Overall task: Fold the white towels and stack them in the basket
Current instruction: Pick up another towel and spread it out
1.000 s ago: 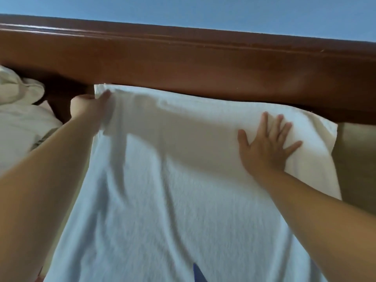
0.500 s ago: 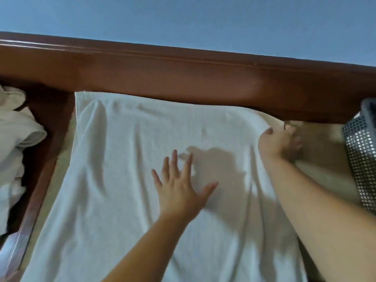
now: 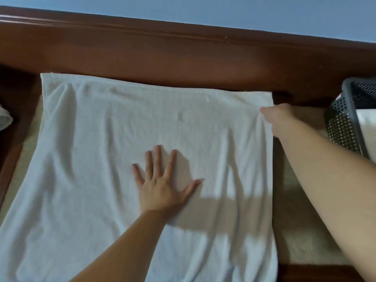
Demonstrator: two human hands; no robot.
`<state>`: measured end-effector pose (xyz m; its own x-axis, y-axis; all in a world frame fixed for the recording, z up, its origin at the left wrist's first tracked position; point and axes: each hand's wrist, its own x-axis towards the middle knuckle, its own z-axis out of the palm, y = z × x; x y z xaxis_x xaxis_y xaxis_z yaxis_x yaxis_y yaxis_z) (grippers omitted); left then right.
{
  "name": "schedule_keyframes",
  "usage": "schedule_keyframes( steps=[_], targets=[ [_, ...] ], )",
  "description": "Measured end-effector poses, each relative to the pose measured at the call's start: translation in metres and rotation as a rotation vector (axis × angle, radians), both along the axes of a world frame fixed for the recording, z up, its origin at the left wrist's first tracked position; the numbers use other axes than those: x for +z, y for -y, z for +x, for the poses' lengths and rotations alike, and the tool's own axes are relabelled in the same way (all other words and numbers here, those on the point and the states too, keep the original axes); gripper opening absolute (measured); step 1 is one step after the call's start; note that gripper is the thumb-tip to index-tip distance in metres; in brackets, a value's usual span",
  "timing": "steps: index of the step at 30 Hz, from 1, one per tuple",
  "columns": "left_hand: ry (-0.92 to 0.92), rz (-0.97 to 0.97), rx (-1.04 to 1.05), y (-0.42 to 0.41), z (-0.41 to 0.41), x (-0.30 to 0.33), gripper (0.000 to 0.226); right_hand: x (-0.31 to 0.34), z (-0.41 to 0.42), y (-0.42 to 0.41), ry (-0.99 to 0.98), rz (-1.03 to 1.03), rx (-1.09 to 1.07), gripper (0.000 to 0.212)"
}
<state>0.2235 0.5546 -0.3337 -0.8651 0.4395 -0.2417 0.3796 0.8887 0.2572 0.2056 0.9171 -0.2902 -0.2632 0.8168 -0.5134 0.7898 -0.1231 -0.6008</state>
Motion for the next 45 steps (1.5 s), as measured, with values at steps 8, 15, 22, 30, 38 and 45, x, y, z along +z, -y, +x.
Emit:
schedule_keyframes(
  steps=[8,15,22,30,38,45],
  targets=[
    [-0.021,0.026,0.011,-0.001,0.001,-0.002,0.114,-0.002,0.021,-0.012,-0.082,-0.088,0.041,0.037],
    [0.034,0.029,0.005,0.0,-0.002,0.005,0.12,-0.015,0.107,0.045,-0.136,-0.48,0.007,0.029],
    [0.127,-0.011,-0.04,0.005,-0.006,0.003,0.12,0.001,0.156,0.078,-0.443,-0.554,-0.107,0.026],
    [0.2,-0.094,-0.093,0.018,0.027,0.016,0.099,0.011,0.155,0.093,-0.507,-0.592,-0.213,0.039],
    [0.255,-0.147,-0.046,0.004,0.028,0.025,0.101,0.026,0.138,0.072,-0.531,-0.557,-0.307,0.017],
    [0.262,-0.15,0.008,-0.012,0.031,0.024,0.103,0.044,0.094,0.037,-0.566,-0.539,-0.343,0.01]
  ],
)
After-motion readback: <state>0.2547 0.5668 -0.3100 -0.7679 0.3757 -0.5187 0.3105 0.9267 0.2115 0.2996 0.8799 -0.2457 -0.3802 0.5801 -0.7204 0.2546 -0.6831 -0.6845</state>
